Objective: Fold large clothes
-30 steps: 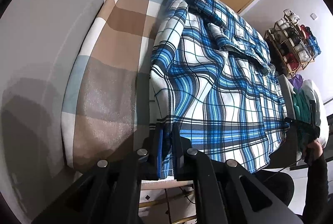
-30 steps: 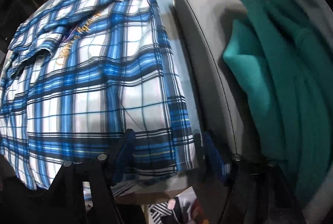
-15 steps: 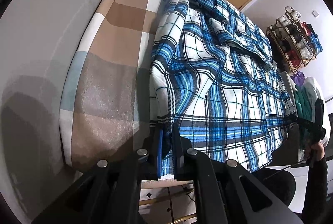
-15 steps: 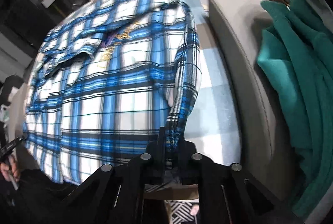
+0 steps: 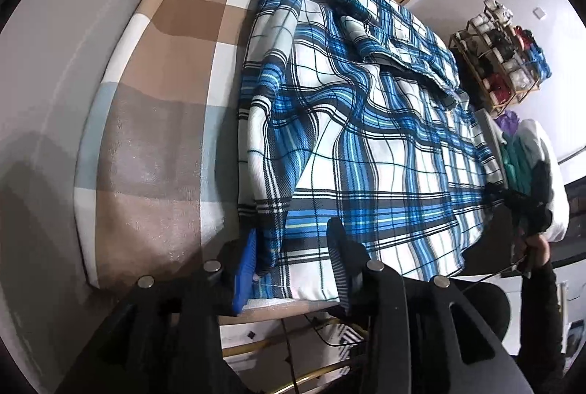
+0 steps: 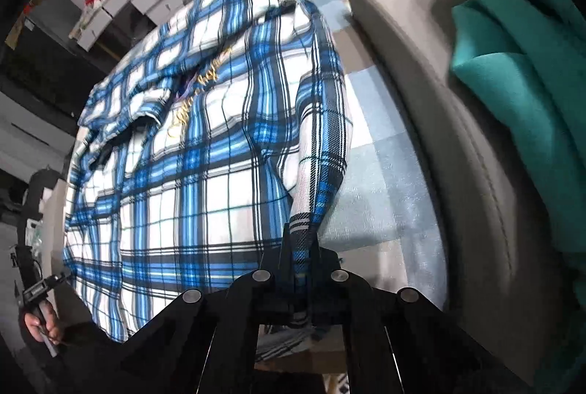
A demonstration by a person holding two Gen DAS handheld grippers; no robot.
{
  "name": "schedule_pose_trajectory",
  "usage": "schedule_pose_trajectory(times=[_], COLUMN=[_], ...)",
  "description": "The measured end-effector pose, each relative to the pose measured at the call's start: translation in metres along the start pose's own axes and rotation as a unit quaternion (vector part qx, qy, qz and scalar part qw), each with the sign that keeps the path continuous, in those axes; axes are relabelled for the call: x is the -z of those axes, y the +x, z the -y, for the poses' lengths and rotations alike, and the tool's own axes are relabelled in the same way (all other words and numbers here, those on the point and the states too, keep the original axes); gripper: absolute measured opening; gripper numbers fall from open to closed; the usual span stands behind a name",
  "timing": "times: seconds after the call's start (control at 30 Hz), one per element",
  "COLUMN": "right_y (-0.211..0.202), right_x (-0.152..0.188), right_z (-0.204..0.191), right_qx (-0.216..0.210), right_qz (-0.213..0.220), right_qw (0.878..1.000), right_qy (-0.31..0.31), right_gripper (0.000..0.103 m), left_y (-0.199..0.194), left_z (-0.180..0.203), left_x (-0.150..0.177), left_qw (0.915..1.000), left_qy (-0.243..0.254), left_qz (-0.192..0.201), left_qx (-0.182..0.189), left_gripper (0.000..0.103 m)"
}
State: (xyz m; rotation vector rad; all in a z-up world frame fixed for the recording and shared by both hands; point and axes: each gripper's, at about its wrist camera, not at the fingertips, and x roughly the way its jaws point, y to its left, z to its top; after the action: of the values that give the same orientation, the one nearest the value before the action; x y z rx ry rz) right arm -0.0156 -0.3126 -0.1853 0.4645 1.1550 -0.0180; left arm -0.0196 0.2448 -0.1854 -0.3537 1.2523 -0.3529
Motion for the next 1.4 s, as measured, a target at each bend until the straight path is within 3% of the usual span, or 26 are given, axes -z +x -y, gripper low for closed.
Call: schedule_pose_trajectory(times=[0.07, 0.1, 0.13, 0.33, 0.5, 0.53, 0.63, 0.67, 0.8, 0.9, 0.93, 0.97, 1.0, 1.03, 1.07, 1.27, 1.33, 1.4], right_y=[-0.01, -0.013, -0.018, -0.032, -0.042, -0.043, -0.04, -0.037, -0.025, -0.022, -0.02, -0.019, -0.018, -0.017, -0.016, -0.014, -0.014, -0.014], right_x=[0.002, 0.003, 0.005, 0.009, 0.016, 0.017, 0.014, 0.013, 0.009, 0.01, 0.01, 0.01, 0.01, 0.011, 0.011, 0.012, 0.013, 0.015], right_z=[0.003, 0.003, 0.003, -0.002, -0.008, -0.009, -0.012, -0.013, -0.015, -0.017, -0.018, -0.018, -0.018, -0.018, -0.018, -0.018, -0.018, -0.017], right_qx=[-0.006, -0.011, -0.01, -0.024, -0.045, -0.046, -0.049, -0.049, -0.049, -0.049, -0.051, -0.051, -0.051, -0.052, -0.054, -0.066, -0.07, -0.072], right_qz=[0.016, 0.023, 0.029, 0.049, 0.053, 0.052, 0.05, 0.047, 0.034, 0.032, 0.031, 0.03, 0.029, 0.027, 0.026, 0.03, 0.03, 0.028], right_qw=[1.0, 1.0, 1.0, 0.998, 0.997, 0.997, 0.997, 0.997, 0.998, 0.997, 0.997, 0.997, 0.997, 0.997, 0.997, 0.997, 0.996, 0.996], right_qy=[-0.001, -0.002, -0.006, -0.024, -0.037, -0.039, -0.043, -0.043, -0.036, -0.044, -0.046, -0.046, -0.046, -0.046, -0.045, -0.038, -0.036, -0.035], right_gripper=[0.003, 0.003, 0.003, 0.003, 0.003, 0.003, 0.003, 0.003, 0.004, 0.004, 0.004, 0.004, 0.004, 0.005, 0.005, 0.006, 0.006, 0.006], left_y=[0.0, 0.0, 0.002, -0.007, -0.031, -0.034, -0.029, -0.021, 0.0, 0.001, -0.003, -0.008, -0.01, -0.012, -0.013, 0.0, 0.007, 0.013], left_z=[0.004, 0.005, 0.005, -0.007, 0.015, 0.019, 0.023, 0.02, -0.003, -0.011, -0.014, -0.013, -0.012, -0.012, -0.013, 0.003, 0.016, 0.026], left_x=[0.001, 0.002, 0.001, 0.001, 0.012, 0.012, 0.0, -0.007, -0.018, -0.019, -0.019, -0.016, -0.014, -0.014, -0.015, -0.015, -0.015, -0.013], left_qw=[0.9998, 0.9995, 0.9989, 0.9995, 0.9992, 0.9988, 0.9968, 0.9968, 0.9996, 0.9995, 0.9996, 0.9996, 0.9995, 0.9993, 0.9987, 0.9985, 0.9953, 0.9904], left_qy=[0.009, 0.012, 0.012, -0.011, 0.033, 0.041, 0.066, 0.06, 0.007, -0.02, -0.025, -0.026, -0.027, -0.026, -0.019, 0.025, 0.06, 0.091], left_qz=[0.002, 0.003, 0.001, -0.004, 0.004, 0.012, 0.038, 0.03, -0.018, -0.022, -0.016, -0.01, -0.005, 0.002, 0.012, -0.004, -0.014, -0.021], left_qx=[-0.017, -0.029, -0.046, -0.03, 0.022, 0.021, -0.025, -0.042, -0.022, -0.004, 0.001, -0.002, -0.012, -0.027, -0.046, -0.049, -0.075, -0.102], left_gripper=[0.028, 0.021, 0.0, 0.0, 0.0, 0.0, 0.0, 0.0, 0.0, 0.019, 0.038, 0.067, 0.079, 0.084, 0.083, 0.086, 0.086, 0.079])
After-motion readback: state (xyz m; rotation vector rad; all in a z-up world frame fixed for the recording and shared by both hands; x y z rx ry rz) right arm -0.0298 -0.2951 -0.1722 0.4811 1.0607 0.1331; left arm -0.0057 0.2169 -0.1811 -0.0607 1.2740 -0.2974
